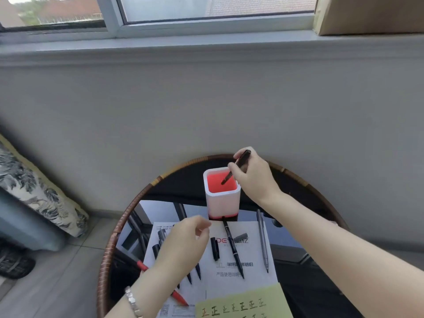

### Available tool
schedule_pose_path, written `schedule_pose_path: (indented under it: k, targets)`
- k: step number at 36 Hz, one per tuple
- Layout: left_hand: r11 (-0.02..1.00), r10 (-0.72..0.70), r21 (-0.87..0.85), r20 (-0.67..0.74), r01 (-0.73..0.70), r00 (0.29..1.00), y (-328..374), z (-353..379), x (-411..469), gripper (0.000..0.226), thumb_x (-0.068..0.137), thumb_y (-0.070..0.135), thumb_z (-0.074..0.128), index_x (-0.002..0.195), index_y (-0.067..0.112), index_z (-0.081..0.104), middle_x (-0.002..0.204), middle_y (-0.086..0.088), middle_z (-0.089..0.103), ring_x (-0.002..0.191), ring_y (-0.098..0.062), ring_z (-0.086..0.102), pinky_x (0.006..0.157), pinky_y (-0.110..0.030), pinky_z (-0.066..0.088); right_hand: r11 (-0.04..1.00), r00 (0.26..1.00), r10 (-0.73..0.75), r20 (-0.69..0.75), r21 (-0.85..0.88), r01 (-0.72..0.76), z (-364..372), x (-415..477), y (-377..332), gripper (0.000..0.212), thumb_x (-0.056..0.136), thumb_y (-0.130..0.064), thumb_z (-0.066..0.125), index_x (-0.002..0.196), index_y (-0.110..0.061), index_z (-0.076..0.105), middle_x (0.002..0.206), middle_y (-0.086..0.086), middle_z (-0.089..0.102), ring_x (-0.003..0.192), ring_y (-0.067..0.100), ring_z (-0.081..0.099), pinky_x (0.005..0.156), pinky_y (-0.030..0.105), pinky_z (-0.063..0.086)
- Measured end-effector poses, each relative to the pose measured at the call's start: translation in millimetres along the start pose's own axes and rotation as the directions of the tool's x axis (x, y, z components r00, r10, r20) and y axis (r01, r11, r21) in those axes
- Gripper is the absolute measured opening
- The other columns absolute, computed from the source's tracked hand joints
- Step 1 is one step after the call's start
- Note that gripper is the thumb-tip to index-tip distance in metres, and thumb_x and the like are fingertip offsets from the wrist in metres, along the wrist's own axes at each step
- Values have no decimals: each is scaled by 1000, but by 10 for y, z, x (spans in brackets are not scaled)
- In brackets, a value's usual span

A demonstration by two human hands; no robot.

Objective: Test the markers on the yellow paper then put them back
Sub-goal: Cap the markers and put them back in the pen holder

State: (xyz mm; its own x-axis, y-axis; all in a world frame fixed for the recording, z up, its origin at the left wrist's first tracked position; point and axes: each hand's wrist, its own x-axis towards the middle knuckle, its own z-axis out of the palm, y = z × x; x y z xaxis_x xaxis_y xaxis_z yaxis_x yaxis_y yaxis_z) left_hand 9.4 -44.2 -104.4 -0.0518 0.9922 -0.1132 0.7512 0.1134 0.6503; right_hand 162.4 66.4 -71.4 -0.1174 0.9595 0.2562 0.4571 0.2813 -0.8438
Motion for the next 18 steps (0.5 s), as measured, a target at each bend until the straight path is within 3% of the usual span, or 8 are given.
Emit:
schedule_pose_path:
  k: [3,5,7,11,15,18]
  targets:
    - [999,-42,-1,51,42,998,-47,47,6,27,96,24,42,118,27,57,116,13,60,100,-1,52,88,-21,46,989,998,19,62,-146,-10,28,-57,106,15,85,-21,63,94,-13,54,82,0,59,71,13,53,63,20,43]
    - [999,-42,9,63,42,997,-53,72,26,28,96,24,42,120,25,57,118,12,60,99,-2,51,87,-21,44,981,995,23,94,-195,-4,28,-103,136,23,84,-23,65,102,-12,56,88,0,60,77,14,54,70,27,46]
    - [999,-41,22,65,39,997,-49,97,51,29,96,24,41,120,25,57,120,10,59,101,-5,52,87,-20,42,980,995,14,100,-199,6,-7,-164,150,31,83,-24,65,111,-13,56,94,-4,57,76,7,50,73,24,43]
    - [998,-50,47,71,47,996,-13,153,97,29,95,22,42,120,23,57,119,7,60,107,-9,55,92,-25,44,984,999,34,-17,-174,-37,-158,-363,240,30,85,-28,62,112,-15,56,94,-3,57,71,5,50,71,23,44]
    - [997,-30,74,87,24,996,57,259,132,28,93,21,45,119,23,57,116,8,61,105,-10,55,91,-26,45,919,960,281,4,-288,-268,-227,-600,523,23,88,-27,59,105,-13,56,78,-5,57,72,9,55,66,24,47]
    - [997,-29,79,93,22,995,102,359,149,26,93,23,47,117,24,57,114,9,61,104,-12,55,91,-30,47,826,888,448,105,-429,-366,-174,-728,655,28,85,-31,61,103,-12,51,88,-1,56,78,15,55,62,25,46]
